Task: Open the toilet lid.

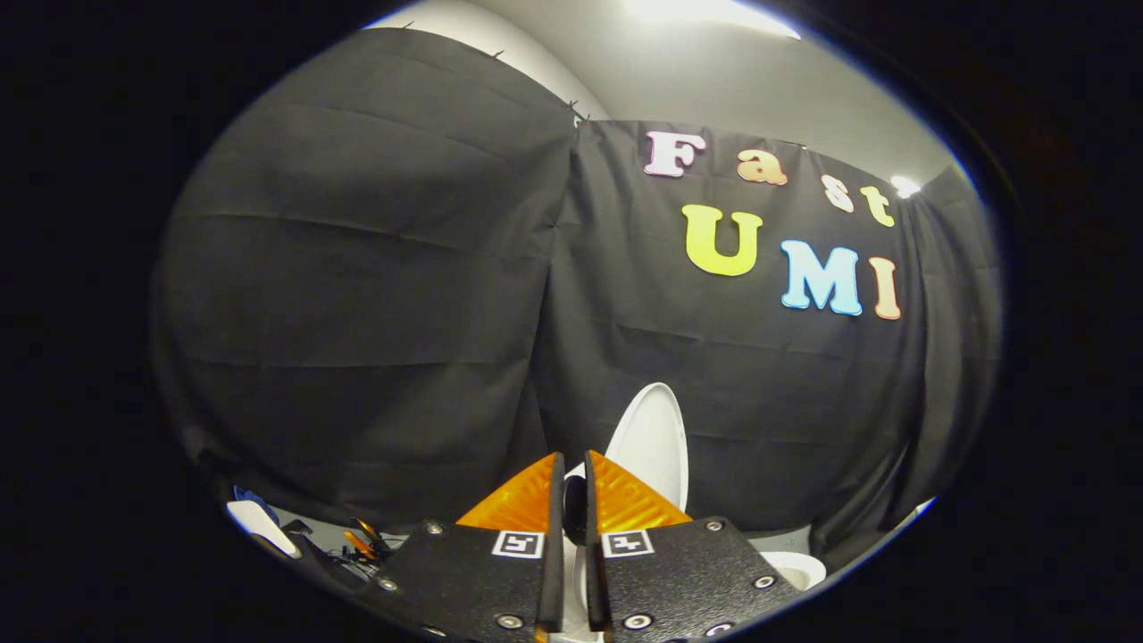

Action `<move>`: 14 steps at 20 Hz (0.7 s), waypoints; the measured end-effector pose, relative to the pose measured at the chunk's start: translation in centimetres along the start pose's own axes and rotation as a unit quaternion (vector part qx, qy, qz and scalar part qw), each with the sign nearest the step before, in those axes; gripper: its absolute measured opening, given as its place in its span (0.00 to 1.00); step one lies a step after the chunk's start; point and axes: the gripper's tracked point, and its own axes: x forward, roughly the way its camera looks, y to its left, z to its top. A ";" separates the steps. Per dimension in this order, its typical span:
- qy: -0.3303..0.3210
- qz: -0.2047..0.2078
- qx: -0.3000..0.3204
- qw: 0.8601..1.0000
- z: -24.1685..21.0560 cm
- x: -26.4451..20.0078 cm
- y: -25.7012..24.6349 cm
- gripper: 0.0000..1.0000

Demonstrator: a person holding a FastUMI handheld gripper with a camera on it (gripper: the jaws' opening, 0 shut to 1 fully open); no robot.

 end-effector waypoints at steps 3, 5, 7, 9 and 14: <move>-0.021 -0.011 0.003 1.000 1.6 -1.6 -1.7 0.57; -0.036 -0.024 -0.004 0.999 3.1 -3.1 -3.0 0.88; -0.047 -0.028 0.002 0.998 4.0 -4.6 -4.2 0.95; -0.055 -0.045 0.007 0.997 4.9 -6.5 -6.5 0.95; -0.063 -0.106 0.026 0.992 6.1 -11.1 -12.8 0.95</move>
